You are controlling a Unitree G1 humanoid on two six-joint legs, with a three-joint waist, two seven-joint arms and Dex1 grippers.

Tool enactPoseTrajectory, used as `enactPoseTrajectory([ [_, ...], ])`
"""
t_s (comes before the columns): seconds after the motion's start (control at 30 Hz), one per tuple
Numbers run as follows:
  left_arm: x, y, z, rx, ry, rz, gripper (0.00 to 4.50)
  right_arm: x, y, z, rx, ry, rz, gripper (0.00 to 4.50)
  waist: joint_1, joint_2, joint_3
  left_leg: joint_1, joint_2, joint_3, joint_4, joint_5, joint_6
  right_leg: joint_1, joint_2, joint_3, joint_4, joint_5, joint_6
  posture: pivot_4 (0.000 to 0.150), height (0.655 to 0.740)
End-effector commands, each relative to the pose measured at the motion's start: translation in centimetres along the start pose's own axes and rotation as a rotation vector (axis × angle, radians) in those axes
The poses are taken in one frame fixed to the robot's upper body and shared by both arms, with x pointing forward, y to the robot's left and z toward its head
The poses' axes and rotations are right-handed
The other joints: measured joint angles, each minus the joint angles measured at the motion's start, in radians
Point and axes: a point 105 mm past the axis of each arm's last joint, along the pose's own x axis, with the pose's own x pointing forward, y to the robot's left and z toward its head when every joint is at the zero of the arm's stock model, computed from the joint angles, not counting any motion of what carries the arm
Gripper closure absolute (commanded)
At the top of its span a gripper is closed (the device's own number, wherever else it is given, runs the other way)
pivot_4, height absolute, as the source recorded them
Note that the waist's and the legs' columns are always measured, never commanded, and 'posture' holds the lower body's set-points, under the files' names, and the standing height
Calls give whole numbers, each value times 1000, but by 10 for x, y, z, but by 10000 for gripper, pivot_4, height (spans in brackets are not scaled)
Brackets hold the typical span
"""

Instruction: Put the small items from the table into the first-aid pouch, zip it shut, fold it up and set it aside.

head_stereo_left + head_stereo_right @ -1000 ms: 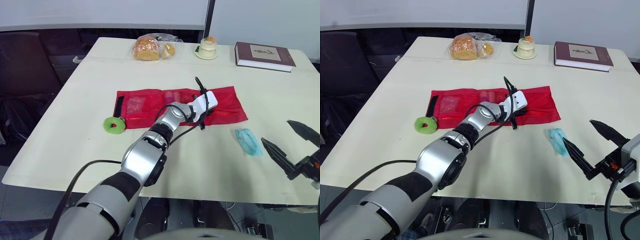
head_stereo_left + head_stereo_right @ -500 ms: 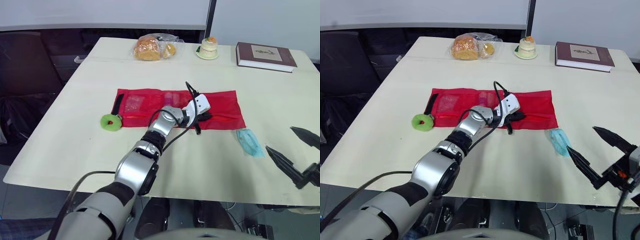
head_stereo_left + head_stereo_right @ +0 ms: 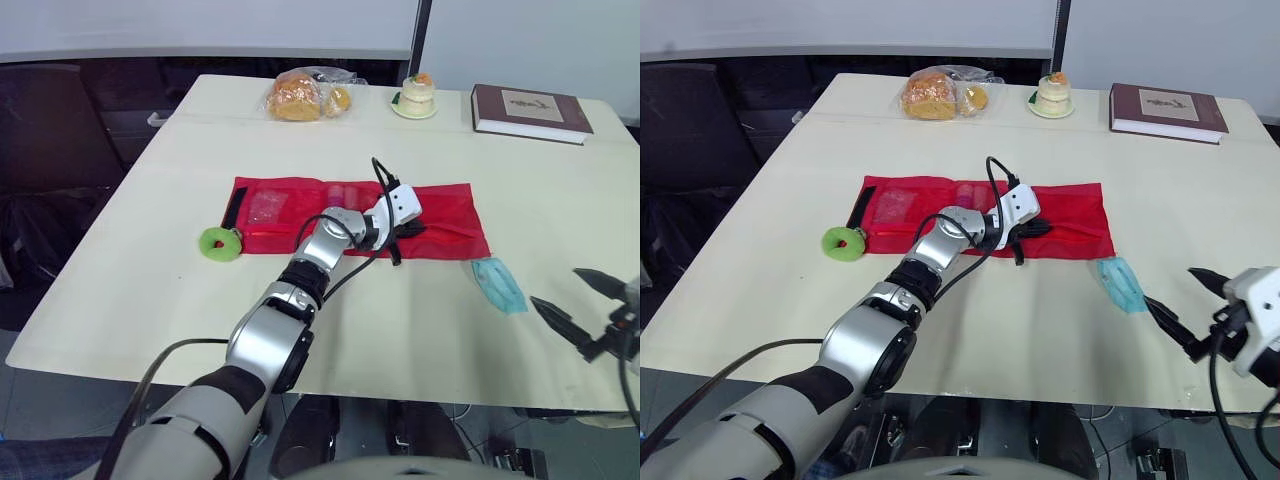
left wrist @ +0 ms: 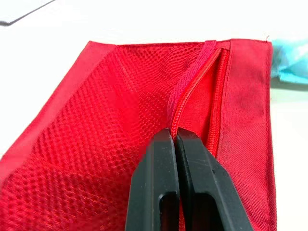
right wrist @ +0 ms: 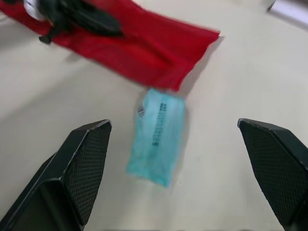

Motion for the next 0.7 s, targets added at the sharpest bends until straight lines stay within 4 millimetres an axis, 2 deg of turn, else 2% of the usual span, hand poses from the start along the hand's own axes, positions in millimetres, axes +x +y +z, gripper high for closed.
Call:
enactPoseTrajectory([
  [0.03,2,1,21,37,-57,-19,44135,20,-1,-17,4,56,-11,0,0,1,0,0,0,0,0,0,0,0,0,0,0,0,0,1500,7289],
  [0.13,2,-3,21,57,-47,-53,44135,33,0,-30,32,103,-7,0,1,1,0,0,0,0,0,0,0,0,0,0,0,0,0,1500,7289],
  [0.3,2,-2,21,63,-41,-55,44135,41,1,-40,36,146,-8,0,-1,1,0,0,0,0,0,0,0,0,0,0,0,0,0,1500,7289],
  [0.33,2,-2,22,64,-38,-53,45000,42,0,-39,36,136,-17,5421,-1,1,0,0,0,0,0,0,0,0,0,0,0,0,0,1500,7289],
  [0.43,3,-4,24,69,-44,-57,45000,40,-2,-37,39,121,-24,17459,0,1,0,0,0,0,0,0,0,0,0,0,0,0,0,1500,7289],
  [0.47,4,-5,25,70,-47,-62,45000,39,-2,-37,34,121,-25,24004,0,1,0,0,0,0,0,0,0,0,0,0,0,0,0,1500,7289],
  [0.5,4,-6,25,72,-46,-66,45000,36,-2,-37,30,123,-29,28721,0,1,0,0,0,0,0,0,0,0,0,0,0,0,0,1500,7289],
  [0.53,5,-6,24,73,-44,-67,45000,35,-2,-37,28,124,-31,31557,1,1,0,0,0,0,0,0,0,0,0,0,0,0,0,1500,7289],
  [0.57,5,-7,24,72,-42,-70,45000,31,-2,-36,27,122,-32,39180,1,1,0,0,0,0,0,0,0,0,0,0,0,0,0,1500,7289],
  [0.63,7,-9,25,73,-42,-74,45000,22,1,-27,15,88,-29,44571,4,1,0,0,0,0,0,0,0,0,0,0,0,0,0,1500,7289],
  [0.7,8,-9,28,68,-46,-73,45000,12,12,-18,17,71,-6,44903,6,1,0,0,0,-1,0,0,0,0,0,-1,0,0,0,1500,7289],
])
